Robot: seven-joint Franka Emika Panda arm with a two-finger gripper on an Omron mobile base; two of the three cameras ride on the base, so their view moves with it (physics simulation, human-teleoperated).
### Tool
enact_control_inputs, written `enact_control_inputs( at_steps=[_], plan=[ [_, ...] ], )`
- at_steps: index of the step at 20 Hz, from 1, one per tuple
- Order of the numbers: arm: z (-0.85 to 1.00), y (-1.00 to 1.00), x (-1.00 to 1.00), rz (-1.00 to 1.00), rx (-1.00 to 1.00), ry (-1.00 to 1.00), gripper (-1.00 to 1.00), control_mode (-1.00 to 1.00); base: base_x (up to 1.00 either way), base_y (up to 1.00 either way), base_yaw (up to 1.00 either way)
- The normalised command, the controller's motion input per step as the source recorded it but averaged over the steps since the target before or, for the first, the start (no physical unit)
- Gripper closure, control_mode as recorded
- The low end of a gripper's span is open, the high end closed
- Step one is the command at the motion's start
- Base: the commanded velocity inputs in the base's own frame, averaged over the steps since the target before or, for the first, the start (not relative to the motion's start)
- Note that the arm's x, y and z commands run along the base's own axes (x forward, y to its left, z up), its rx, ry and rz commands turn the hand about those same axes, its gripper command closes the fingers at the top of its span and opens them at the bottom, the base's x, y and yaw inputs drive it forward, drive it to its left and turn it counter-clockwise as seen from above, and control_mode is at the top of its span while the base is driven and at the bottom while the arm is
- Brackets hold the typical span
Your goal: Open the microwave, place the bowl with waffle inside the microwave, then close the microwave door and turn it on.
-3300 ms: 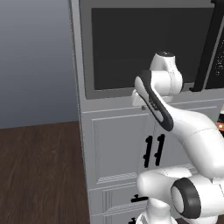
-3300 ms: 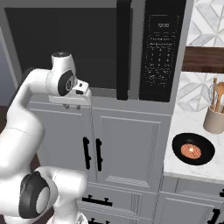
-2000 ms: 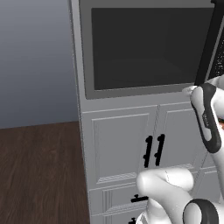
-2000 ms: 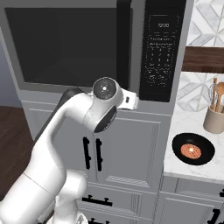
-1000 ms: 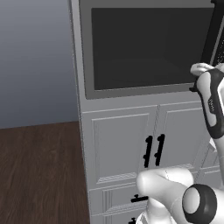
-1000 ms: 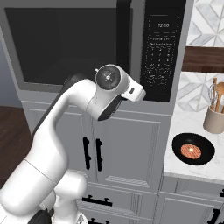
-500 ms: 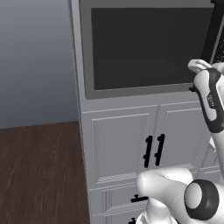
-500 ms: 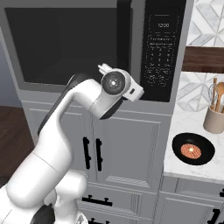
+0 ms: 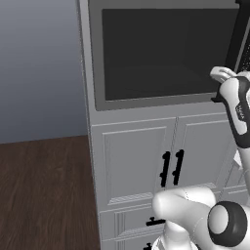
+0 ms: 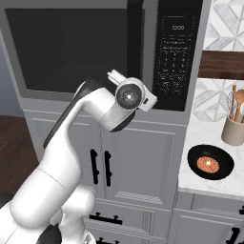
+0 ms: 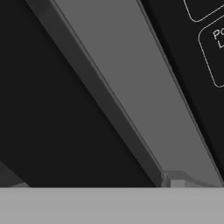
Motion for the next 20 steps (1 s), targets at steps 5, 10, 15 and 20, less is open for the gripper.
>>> enact_control_inputs(
  at_steps=[5,10,15,20],
  plan=[
    [0.00,0.00,-0.09,0.00,0.00,0.00,1.00,-1.00,0.00,0.00,0.00],
    [0.03,-0.26,-0.94,0.00,-0.07,-0.05,1.00,-1.00,0.00,0.00,0.00],
    [0.07,-0.38,-1.00,-0.09,-0.15,-0.13,1.00,-1.00,0.00,0.00,0.00],
    [0.00,-0.04,-1.00,-0.20,-0.26,-0.13,1.00,-1.00,0.00,0.00,0.00]
  ],
)
